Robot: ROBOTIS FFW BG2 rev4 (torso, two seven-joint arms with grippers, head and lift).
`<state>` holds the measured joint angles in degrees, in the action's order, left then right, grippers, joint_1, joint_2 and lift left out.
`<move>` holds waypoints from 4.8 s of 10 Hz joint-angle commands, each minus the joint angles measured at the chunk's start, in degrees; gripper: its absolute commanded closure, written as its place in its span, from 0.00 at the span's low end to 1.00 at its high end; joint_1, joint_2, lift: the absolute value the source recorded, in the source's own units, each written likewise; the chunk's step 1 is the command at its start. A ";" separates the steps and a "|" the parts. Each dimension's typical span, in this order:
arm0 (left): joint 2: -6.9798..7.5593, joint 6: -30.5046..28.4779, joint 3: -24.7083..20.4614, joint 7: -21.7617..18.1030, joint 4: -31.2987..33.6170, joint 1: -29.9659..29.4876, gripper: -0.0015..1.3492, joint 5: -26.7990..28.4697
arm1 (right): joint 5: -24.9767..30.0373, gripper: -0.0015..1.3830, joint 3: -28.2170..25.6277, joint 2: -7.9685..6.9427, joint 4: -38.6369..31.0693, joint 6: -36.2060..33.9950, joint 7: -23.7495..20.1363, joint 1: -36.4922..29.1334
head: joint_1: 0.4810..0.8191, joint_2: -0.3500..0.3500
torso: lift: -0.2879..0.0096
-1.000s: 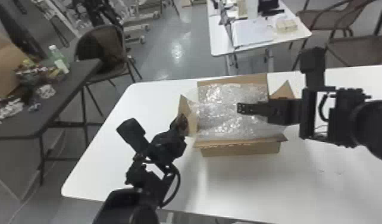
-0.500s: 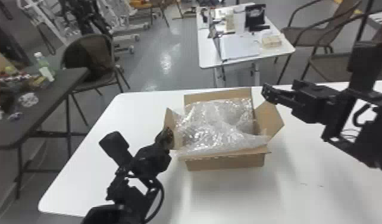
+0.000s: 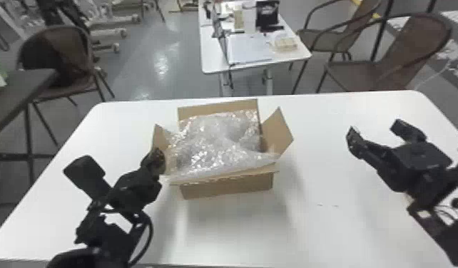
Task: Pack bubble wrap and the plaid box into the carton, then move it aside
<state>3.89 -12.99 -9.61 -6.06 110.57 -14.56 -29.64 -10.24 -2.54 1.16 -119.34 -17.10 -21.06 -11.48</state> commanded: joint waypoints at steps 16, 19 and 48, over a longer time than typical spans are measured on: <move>0.33 0.95 -0.32 0.00 -0.18 -1.09 0.90 -1.65 | 14.11 0.18 -14.34 -1.22 13.00 -2.94 -3.11 1.46 | 0.63 0.42 | 0.41; 0.33 1.04 -0.14 0.00 -0.44 -0.91 0.90 -1.83 | 14.02 0.21 -11.52 -1.22 18.18 -3.21 -3.46 5.33 | 0.63 0.48 | 0.41; 1.21 1.74 2.93 0.00 -3.34 1.90 0.90 -2.88 | -7.25 0.07 17.57 -0.64 27.50 -30.72 -29.74 32.49 | 0.59 1.00 | 0.41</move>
<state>5.10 -11.26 -6.74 -6.06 107.23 -12.73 -32.51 -17.56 15.06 0.52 -91.70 -48.14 -50.80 21.15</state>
